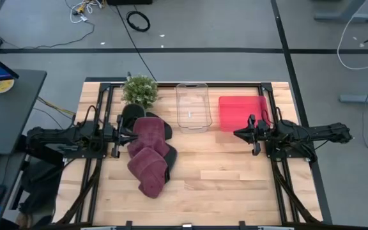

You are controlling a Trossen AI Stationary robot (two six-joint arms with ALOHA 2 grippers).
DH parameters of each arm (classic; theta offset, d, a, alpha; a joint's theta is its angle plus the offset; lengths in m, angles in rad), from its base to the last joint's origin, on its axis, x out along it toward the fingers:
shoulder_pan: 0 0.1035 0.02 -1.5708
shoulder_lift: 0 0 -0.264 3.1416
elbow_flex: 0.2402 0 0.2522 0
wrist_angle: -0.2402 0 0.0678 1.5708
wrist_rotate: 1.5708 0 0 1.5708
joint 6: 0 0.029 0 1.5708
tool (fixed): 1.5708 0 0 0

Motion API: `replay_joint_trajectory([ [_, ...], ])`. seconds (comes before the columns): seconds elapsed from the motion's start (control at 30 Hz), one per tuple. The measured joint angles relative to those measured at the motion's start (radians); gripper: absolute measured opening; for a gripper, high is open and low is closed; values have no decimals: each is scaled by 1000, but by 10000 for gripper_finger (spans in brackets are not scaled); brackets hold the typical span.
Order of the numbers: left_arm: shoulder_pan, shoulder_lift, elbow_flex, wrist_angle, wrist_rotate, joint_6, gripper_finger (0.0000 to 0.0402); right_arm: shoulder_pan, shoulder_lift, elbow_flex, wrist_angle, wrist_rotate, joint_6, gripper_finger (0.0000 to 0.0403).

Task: Pick & Place hat
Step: Put the bottom red cap into the red bin

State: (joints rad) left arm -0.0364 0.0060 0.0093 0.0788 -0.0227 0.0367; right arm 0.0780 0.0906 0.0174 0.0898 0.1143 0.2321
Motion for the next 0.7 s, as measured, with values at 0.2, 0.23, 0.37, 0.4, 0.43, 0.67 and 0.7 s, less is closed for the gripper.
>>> replay_joint_trajectory([
  [0.2,0,0,0,31,-6,-103,42,0,0,0,1,1,0,36],
  [0.23,0,0,0,43,-14,-131,42,0,0,0,5,2,1,36],
  [0.37,0,0,0,160,-86,-281,42,0,0,0,84,2,1,36],
  [0.4,0,0,0,196,-111,-305,42,0,0,0,111,2,1,36],
  [0.43,0,0,0,238,-130,-323,42,0,0,0,136,2,0,36],
  [0.67,0,0,2,488,-266,-312,42,0,0,0,434,104,-9,36],
  [0.7,0,0,8,512,-274,-300,42,0,0,0,524,128,-30,36],
])
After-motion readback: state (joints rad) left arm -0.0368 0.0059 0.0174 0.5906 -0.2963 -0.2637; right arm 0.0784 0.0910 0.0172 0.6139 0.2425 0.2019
